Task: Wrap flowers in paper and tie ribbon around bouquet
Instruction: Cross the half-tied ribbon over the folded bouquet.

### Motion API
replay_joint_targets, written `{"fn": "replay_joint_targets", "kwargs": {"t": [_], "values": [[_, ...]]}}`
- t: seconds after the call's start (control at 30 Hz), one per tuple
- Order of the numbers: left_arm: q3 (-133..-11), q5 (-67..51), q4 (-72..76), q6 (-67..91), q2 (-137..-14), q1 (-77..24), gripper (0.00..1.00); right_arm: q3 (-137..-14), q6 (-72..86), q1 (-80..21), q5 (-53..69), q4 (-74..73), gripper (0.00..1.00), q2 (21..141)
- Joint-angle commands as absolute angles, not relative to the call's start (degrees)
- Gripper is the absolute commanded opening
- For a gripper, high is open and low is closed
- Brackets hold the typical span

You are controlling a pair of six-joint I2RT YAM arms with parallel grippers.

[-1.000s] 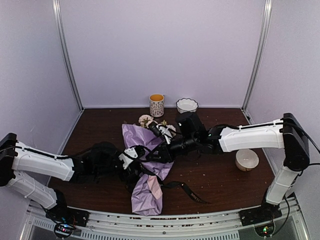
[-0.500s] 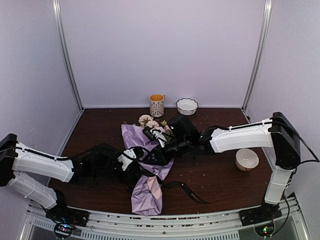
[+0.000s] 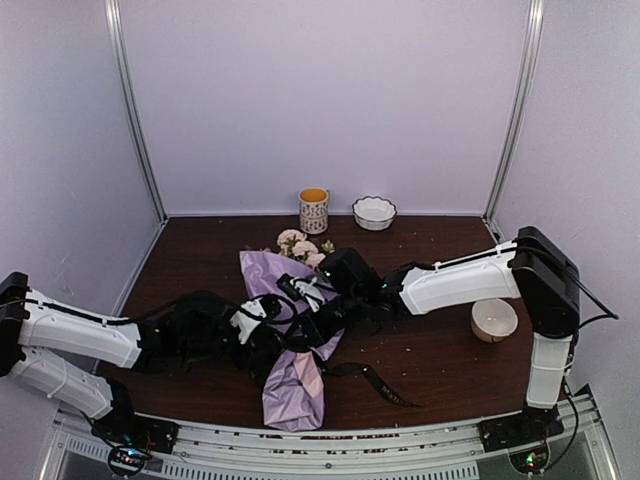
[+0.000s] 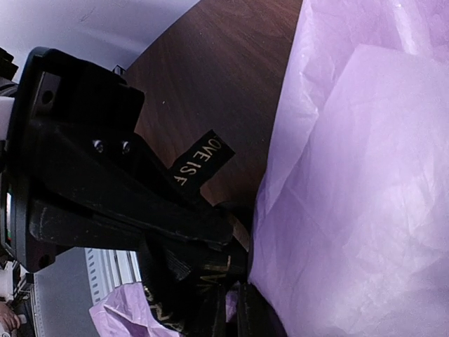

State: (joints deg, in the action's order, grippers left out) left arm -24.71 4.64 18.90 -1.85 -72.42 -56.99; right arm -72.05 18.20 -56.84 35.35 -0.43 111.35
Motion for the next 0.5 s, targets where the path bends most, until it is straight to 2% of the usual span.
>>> {"fn": "replay_joint_targets", "kwargs": {"t": [0.0, 0.1, 0.2, 0.47], "values": [[-24.16, 1.27, 21.99, -1.30, -71.93, -56.87, 0.00, -74.65, 16.26, -56.80, 35.09, -0.69, 0.10, 111.43], [-24.17, 1.97, 22.43, -1.30, -72.14, -56.87, 0.00, -74.63, 14.74, -56.56, 38.74, 0.38, 0.14, 111.68], [-24.17, 3.22, 22.95, -1.57, -72.37, -56.87, 0.10, -74.47, 15.35, -56.32, 41.09, 2.05, 0.17, 112.57], [-24.51, 3.78, 23.44, -1.12, -74.95, -56.87, 0.26, -74.04, 18.71, -56.29, 45.46, 7.49, 0.21, 114.31]]}}
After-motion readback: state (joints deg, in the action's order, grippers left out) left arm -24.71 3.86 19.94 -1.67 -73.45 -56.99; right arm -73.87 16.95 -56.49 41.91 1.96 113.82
